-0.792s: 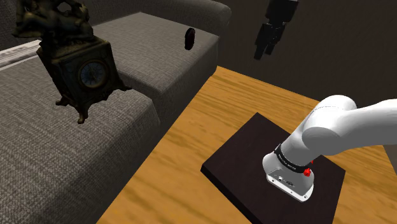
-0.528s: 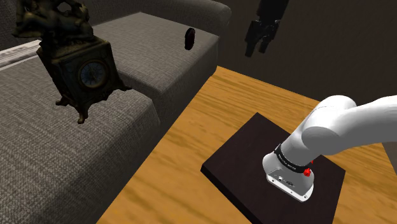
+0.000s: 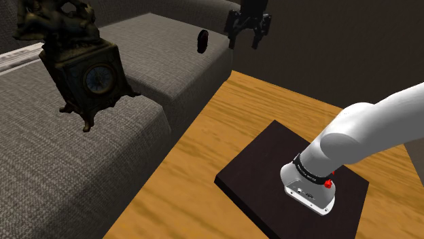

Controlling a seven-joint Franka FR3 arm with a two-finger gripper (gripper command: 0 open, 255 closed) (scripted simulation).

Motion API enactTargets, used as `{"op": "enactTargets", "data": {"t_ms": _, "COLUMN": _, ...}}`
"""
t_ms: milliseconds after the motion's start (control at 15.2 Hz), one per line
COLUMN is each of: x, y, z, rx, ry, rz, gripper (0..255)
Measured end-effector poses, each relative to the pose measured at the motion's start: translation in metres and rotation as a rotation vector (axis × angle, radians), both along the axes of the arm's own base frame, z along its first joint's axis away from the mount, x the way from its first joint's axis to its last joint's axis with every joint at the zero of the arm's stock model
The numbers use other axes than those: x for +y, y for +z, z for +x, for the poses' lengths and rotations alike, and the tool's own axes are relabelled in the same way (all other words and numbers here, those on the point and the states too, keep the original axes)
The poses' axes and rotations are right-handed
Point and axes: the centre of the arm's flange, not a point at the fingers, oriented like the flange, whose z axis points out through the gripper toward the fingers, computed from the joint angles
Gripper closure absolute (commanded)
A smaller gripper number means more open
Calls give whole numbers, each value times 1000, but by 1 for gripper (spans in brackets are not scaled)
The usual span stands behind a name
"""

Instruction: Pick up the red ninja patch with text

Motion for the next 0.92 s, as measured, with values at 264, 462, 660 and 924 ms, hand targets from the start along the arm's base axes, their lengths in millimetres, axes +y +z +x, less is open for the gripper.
{"op": "enactTargets", "data": {"t_ms": 264, "x": 7, "y": -2, "z": 55, "rx": 14, "ry": -164, "rz": -11, "gripper": 0}}
{"op": "enactTargets", "data": {"t_ms": 462, "x": -1, "y": -4, "z": 94, "rx": 25, "ry": -287, "rz": -19, "gripper": 0}}
{"op": "enactTargets", "data": {"t_ms": 660, "x": -8, "y": -4, "z": 130, "rx": 37, "ry": -410, "rz": -28, "gripper": 0}}
{"op": "enactTargets", "data": {"t_ms": 924, "x": -27, "y": -11, "z": 180, "rx": 52, "ry": -574, "rz": -39, "gripper": 0}}
